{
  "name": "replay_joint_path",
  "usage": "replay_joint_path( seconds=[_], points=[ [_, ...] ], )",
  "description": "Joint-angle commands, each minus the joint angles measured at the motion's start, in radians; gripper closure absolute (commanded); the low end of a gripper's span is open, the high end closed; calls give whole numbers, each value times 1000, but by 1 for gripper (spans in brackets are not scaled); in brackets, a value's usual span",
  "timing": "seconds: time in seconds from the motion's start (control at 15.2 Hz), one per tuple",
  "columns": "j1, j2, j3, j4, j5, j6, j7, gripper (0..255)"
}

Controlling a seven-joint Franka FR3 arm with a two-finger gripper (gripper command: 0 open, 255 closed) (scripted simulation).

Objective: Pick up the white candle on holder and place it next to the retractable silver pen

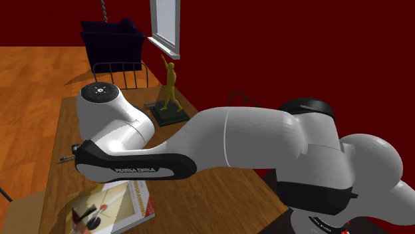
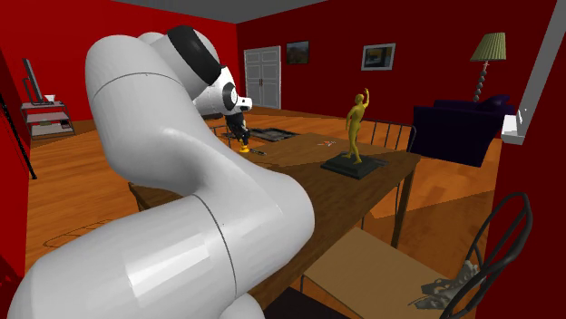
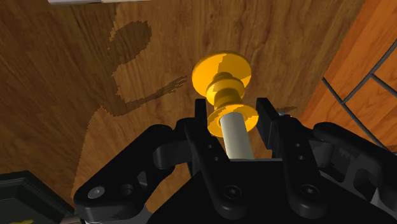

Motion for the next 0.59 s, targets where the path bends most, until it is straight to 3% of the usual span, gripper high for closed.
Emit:
replay_joint_path(
  seconds=[0.0,0.53],
  points=[
    [2,-7,6,-15,6,21,-2,255],
    [-7,-55,35,-37,31,89,-8,255]
  ],
)
